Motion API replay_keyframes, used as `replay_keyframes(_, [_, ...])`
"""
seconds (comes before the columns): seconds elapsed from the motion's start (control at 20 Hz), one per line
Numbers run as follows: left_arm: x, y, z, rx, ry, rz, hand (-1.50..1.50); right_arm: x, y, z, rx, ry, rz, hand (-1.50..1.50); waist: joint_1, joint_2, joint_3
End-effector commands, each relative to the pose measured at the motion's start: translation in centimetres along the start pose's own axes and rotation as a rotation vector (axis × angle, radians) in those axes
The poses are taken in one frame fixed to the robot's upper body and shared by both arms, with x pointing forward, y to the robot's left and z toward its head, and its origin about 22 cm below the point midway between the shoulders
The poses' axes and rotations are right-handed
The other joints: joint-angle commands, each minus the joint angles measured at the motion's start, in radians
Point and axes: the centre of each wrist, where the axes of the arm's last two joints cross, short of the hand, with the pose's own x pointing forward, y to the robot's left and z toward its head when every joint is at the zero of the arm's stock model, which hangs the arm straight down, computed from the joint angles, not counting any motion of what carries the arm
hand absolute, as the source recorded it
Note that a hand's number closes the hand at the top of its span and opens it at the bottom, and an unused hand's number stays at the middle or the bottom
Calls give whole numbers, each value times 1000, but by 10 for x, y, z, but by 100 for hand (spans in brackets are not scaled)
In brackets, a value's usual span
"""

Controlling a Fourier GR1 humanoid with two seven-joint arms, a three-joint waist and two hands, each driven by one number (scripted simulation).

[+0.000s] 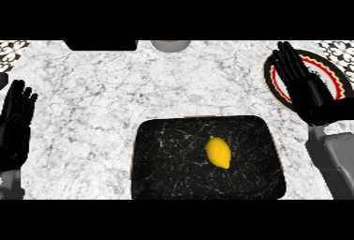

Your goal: Pick the lemon from the tray and place it in the plate

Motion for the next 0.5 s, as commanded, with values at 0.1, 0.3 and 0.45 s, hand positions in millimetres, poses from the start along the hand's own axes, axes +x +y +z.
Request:
replay_keyframes(0.1, [-8,-17,-6,-111,80,-21,0,7,38,-26,372,13,-60,150,21,37,4])
replay_keyframes(0.3, [-25,-28,7,-189,207,-19,0,91,20,-52,586,-201,470,150,13,3,-15])
replay_keyframes(0.45, [-27,-51,2,-247,250,6,0,-32,25,-18,334,-74,52,-150,23,52,7])
